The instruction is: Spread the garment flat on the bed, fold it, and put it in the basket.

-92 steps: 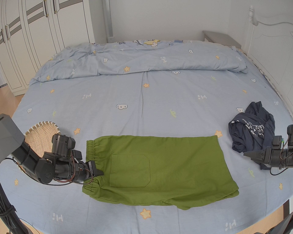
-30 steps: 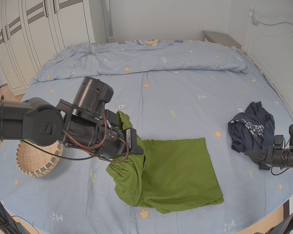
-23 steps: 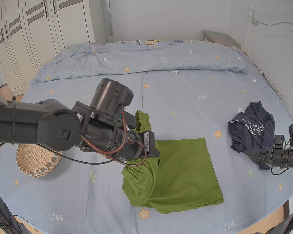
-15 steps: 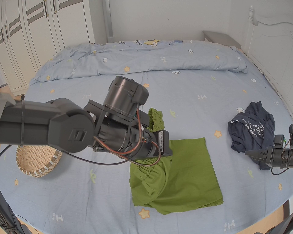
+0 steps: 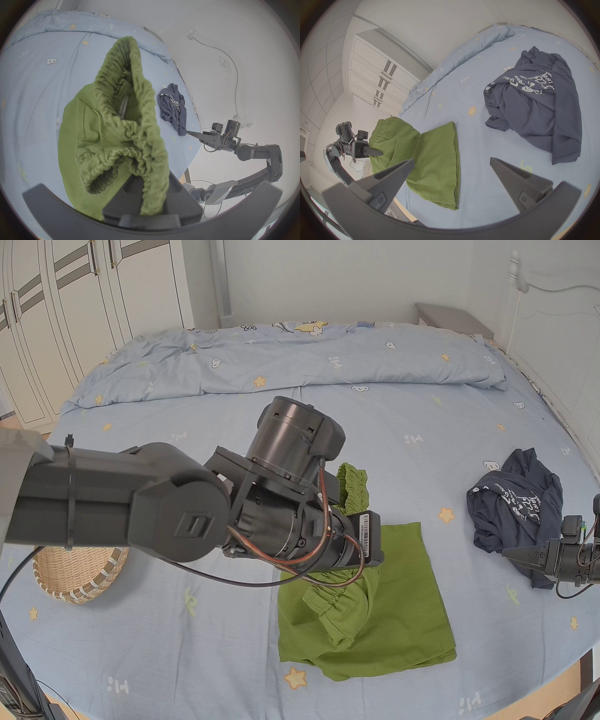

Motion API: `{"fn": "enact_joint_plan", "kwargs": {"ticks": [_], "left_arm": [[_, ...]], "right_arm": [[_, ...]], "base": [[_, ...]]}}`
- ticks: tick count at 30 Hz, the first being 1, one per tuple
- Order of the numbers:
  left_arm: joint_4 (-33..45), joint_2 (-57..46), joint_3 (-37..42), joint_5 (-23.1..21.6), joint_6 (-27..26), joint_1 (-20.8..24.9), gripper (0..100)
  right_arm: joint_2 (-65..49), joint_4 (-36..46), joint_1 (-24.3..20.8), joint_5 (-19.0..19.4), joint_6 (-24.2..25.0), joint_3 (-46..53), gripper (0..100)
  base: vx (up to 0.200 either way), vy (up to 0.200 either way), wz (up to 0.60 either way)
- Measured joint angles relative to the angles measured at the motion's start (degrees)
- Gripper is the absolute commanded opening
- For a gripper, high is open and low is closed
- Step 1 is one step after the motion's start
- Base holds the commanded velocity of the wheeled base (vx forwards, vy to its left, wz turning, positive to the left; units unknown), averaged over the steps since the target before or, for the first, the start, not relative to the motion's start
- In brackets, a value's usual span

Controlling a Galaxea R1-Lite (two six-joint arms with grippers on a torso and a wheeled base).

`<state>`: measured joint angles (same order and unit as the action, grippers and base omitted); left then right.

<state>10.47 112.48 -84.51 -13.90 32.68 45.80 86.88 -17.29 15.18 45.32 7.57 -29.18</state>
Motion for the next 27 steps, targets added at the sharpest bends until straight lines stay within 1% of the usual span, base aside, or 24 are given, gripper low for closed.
{"fn": "enact_joint_plan", "kwargs": {"ticks": [5, 6, 12, 15, 22, 24, 27], "left_arm": [[0.1, 0.9, -0.7, -0.1, 0.1, 0.5, 0], [0.0, 1.0, -0.8, -0.1, 0.1, 0.5, 100], [-0.1, 1.4, -1.7, -0.9, -0.1, 0.6, 100], [-0.9, 1.4, -2.5, -2.2, -0.3, 0.9, 100], [-3.9, 1.5, -2.6, -9.6, -0.4, 1.3, 100], [-4.0, 1.5, -2.2, -10.4, -0.5, 1.3, 100], [-4.1, 1.4, -1.7, -10.5, -0.5, 1.4, 100]], "right_arm": [[-0.1, 0.0, 0.0, 0.0, 0.0, 0.0, 100], [-0.2, 0.0, 0.0, 0.0, 0.0, 0.0, 100], [-0.4, 0.0, 0.0, 0.0, 0.0, 0.0, 100], [-0.5, 0.0, 0.1, 0.0, 0.0, 0.0, 100], [-0.8, 0.0, 0.5, 0.0, 0.0, -0.2, 100], [-0.9, 0.0, 0.6, 0.0, 0.0, -0.3, 100], [-0.9, 0.0, 0.7, 0.0, 0.0, -0.4, 100]], "base": [[0.000, 0.000, 0.00], [0.000, 0.000, 0.00], [0.000, 0.000, 0.00], [0.000, 0.000, 0.00], [0.000, 0.000, 0.00], [0.000, 0.000, 0.00], [0.000, 0.000, 0.00]]}}
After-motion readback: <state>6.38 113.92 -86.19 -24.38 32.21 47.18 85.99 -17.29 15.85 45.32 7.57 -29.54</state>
